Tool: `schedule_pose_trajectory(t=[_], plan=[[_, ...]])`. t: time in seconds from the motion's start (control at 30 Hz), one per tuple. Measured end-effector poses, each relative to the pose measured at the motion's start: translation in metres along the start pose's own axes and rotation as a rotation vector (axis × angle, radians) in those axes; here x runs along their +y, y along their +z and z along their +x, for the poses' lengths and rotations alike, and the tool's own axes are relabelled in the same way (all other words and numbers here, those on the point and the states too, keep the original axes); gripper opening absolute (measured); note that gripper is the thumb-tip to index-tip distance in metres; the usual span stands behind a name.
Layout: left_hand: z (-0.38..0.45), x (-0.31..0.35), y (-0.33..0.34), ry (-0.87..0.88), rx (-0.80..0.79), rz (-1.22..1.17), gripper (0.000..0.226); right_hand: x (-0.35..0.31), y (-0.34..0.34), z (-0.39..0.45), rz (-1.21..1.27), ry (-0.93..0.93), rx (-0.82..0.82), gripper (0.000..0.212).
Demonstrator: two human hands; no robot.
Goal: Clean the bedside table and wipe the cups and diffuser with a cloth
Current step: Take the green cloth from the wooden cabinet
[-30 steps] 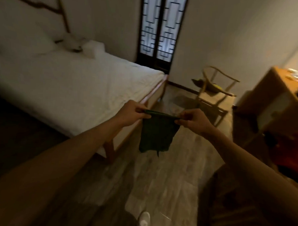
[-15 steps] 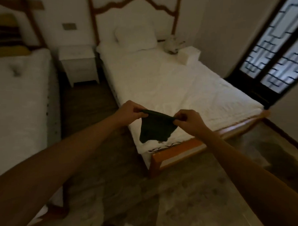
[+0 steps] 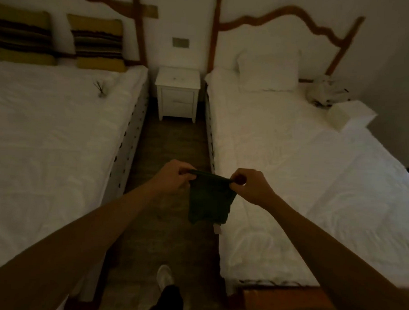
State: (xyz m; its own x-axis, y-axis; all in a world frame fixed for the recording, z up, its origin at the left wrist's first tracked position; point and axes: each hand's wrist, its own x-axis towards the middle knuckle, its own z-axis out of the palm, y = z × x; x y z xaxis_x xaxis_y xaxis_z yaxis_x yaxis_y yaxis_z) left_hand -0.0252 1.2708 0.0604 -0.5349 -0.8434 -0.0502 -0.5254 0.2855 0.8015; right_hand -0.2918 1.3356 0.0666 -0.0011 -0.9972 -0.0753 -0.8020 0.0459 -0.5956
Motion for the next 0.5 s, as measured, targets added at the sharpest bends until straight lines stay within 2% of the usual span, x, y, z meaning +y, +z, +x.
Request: schedule_pose_trajectory(t=[0.17, 0.3, 0.5], plan=[[0.08, -0.043, -0.055, -0.145, -0.006, -0.126, 0.02, -0.021, 0.0, 0.127, -0.124, -0.041, -0.195, 0.014], [0.152, -0.077, -0.11, -0.074, 0.055, -0.054, 0.015, -0.038, -0.003, 0.222, -0.088, -0.095, -0.145, 0.013], [0.257, -0.118, -0.168, -0.079, 0.081, -0.052, 0.014, -0.046, -0.004, 0.347, -0.097, -0.127, -0.161, 0.017]])
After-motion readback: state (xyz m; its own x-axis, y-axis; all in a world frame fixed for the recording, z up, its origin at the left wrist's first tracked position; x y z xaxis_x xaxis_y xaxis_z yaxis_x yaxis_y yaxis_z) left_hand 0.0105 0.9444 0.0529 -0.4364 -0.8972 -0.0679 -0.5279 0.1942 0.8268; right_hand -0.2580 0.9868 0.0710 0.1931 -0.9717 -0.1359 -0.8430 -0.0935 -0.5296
